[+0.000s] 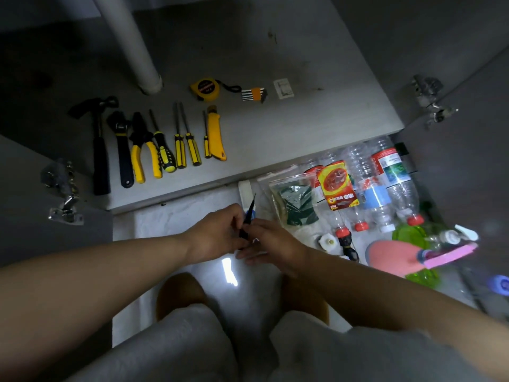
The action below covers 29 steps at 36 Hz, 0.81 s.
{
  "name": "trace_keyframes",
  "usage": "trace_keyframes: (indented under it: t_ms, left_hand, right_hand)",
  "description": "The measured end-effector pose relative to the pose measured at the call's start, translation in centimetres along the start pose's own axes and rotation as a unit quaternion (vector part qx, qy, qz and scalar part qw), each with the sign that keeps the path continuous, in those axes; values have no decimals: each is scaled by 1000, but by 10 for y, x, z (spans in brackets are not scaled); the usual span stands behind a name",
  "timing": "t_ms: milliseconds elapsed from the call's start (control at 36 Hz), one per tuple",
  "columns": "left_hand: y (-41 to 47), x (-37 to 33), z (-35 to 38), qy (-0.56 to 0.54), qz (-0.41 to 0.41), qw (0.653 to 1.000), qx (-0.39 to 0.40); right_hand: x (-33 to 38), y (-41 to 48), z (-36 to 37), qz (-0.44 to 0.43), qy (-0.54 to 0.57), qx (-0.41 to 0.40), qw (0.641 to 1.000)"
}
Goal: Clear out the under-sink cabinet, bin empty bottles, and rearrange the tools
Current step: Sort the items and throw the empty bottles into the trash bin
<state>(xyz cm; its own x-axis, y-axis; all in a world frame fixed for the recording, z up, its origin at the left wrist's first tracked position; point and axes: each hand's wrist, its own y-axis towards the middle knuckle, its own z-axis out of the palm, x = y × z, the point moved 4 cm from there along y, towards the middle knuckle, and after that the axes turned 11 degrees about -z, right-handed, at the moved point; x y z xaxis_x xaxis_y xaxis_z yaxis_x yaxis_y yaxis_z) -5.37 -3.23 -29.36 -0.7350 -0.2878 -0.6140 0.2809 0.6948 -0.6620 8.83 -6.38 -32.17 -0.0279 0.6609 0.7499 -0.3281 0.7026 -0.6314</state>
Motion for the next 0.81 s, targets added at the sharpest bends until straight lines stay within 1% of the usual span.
trace_keyframes:
  t_ms: [56, 111, 167, 222, 278, 333, 389, 417, 444, 556, 694, 806]
  left_hand:
    - [1, -8, 6, -19, -1, 1000, 6]
    - [2, -16, 11, -29, 6, 999, 29]
    - [3, -20, 16, -33, 5, 997, 64]
    - [6, -24, 20, -4, 5, 997, 83]
    - [10, -27, 20, 58, 7, 995, 87]
    - [13, -30, 19, 116, 1, 989, 91]
    - [15, -30, 17, 145, -13, 984, 101]
    - [16, -30, 17, 151, -19, 983, 104]
    - [17, -29, 16, 156, -25, 982, 104]
    - [17, -24, 11, 170, -36, 980, 96]
    - [14, -12, 7, 159, -49, 982, 94]
    - [11, -3, 7, 163, -64, 979, 104]
  right_hand:
    - [2, -11, -8, -25, -8, -14, 1000]
    - [2, -22, -21, -39, -29, -33, 998]
    - [3, -33, -35, -40, -85, -41, 995]
    - [-1, -47, -51, -26, -155, -34, 987]
    - [-10, -59, -68, 4, -238, -27, 971]
    - [-22, -68, -87, 26, -348, -24, 937]
    - [-35, -74, -107, 40, -473, -27, 880]
    - [-40, -76, -115, 46, -509, -33, 859]
    - [-45, -77, -123, 51, -526, -40, 848]
    - [-58, -74, -142, 67, -550, -58, 831]
    - [-72, -63, -141, 67, -579, -76, 809]
    - [-78, -62, -137, 80, -586, -121, 798]
